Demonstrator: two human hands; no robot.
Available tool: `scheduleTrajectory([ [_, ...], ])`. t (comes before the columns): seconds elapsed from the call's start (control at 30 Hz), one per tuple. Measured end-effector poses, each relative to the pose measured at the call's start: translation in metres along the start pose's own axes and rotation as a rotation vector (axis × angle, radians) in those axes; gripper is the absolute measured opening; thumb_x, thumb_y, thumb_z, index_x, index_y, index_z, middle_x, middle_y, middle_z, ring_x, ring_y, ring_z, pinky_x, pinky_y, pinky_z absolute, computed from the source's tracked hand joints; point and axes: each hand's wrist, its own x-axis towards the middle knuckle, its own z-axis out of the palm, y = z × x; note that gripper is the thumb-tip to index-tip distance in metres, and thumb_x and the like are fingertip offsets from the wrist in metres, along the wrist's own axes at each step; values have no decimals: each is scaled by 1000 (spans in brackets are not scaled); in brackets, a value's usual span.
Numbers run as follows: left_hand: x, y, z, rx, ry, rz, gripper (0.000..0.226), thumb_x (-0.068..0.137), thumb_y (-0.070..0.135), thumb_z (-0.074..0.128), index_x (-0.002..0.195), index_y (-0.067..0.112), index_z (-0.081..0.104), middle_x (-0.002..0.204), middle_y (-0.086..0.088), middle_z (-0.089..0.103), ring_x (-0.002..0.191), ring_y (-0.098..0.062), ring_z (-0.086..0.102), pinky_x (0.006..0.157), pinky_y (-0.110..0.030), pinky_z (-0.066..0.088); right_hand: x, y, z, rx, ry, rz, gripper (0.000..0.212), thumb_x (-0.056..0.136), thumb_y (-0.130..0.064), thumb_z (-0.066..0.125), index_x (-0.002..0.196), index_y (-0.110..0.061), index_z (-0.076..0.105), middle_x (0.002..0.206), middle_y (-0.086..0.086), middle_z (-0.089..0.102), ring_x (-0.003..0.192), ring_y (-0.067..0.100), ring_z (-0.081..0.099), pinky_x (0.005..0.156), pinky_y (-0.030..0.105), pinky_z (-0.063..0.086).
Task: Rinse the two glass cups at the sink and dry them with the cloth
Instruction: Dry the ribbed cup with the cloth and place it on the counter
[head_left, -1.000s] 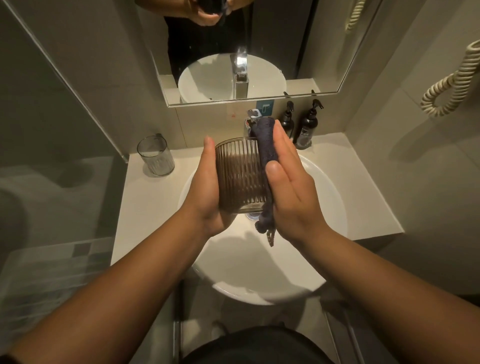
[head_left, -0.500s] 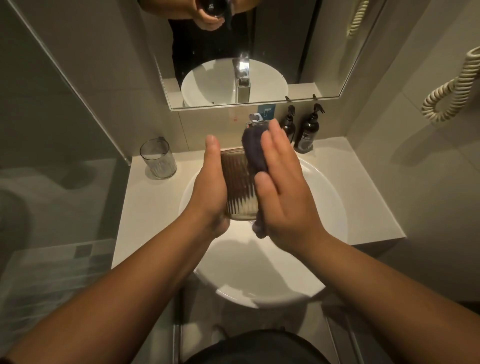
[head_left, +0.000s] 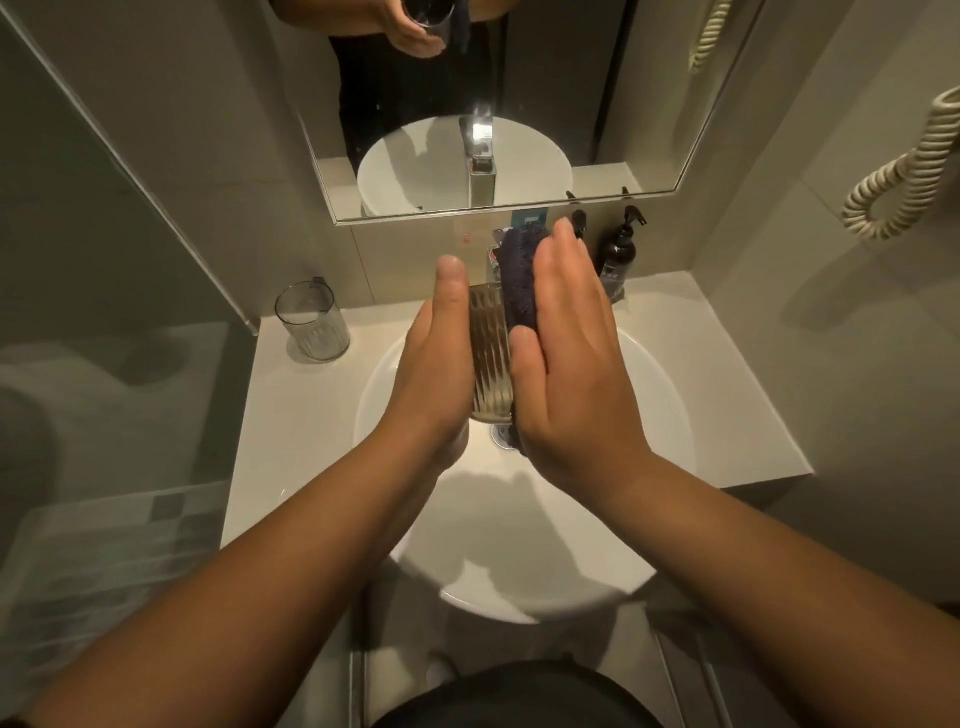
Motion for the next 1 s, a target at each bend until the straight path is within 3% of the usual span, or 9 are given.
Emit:
scheduleTrajectory([
  [0.13, 3, -1, -6, -133, -99, -83, 73, 98, 66, 23, 96, 20, 79, 100, -10, 78, 92, -19, 75, 71, -31, 59, -8, -2, -2, -11, -6, -119, 53, 97, -17, 34, 145, 3, 28, 156, 22, 22, 147, 36, 12, 121, 44, 14],
  [0.3, 7, 0, -12, -344, -240, -219, 80, 95, 72, 22, 108, 14, 76, 108, -13, 75, 99, -25, 72, 84, -37, 57, 0, 8, -7, 352, -69, 99, 52, 98, -11, 34, 149, -4, 24, 158, 5, 19, 148, 15, 14, 120, 30, 15],
  [0.4, 8, 0, -5, -241, -88, -177, 73, 97, 69, 24, 95, 16, 74, 89, -7, 77, 86, -22, 75, 77, -37, 60, 2, 11, -9, 313, -65, 138, 52, 99, -12, 34, 149, -6, 24, 156, 0, 20, 146, 9, 15, 118, 20, 14],
  [0.53, 6, 2, 0, -59, 105, -67, 67, 98, 67, 25, 94, 17, 71, 93, -7, 77, 92, -26, 76, 84, -47, 61, 0, 10, -8, 38, -61, -52, 53, 98, -17, 33, 148, 0, 26, 157, 14, 21, 148, 29, 13, 121, 37, 14],
  [0.63, 1, 0, 1, -98, -95, -64, 67, 91, 71, 24, 104, 26, 72, 100, 0, 79, 93, -14, 76, 74, -34, 61, -1, 10, -5, -72, -62, -131, 52, 97, -17, 35, 145, 3, 31, 155, 22, 25, 147, 37, 14, 121, 40, 14],
  [0.73, 4, -3, -1, -116, -135, -40, 63, 79, 72, 38, 113, 29, 69, 108, 0, 78, 101, -14, 74, 78, -32, 56, -2, 10, -4, -83, -87, -126, 52, 97, -18, 34, 145, 3, 32, 155, 22, 26, 146, 37, 15, 121, 42, 15],
  [0.9, 5, -7, -9, -145, -199, -149, 69, 91, 71, 30, 86, 22, 78, 88, -6, 77, 81, -21, 76, 67, -34, 61, -7, 11, -3, 190, -86, 35, 50, 99, -16, 32, 149, -9, 26, 157, 3, 23, 147, 16, 18, 119, 33, 19],
  [0.93, 6, -6, -11, -188, -226, -185, 74, 92, 73, 28, 81, 20, 79, 84, -7, 76, 76, -21, 75, 66, -34, 61, -6, 11, -5, 286, -78, 90, 49, 100, -13, 33, 148, -14, 28, 154, -1, 30, 143, 10, 26, 116, 29, 26],
  [1.0, 7, -2, -17, -319, -307, -254, 81, 88, 79, 27, 93, 14, 76, 91, -11, 74, 80, -24, 72, 76, -37, 61, 0, 18, -9, 537, -64, 328, 44, 100, -9, 35, 138, -26, 47, 130, -8, 58, 117, 1, 53, 96, 24, 45],
])
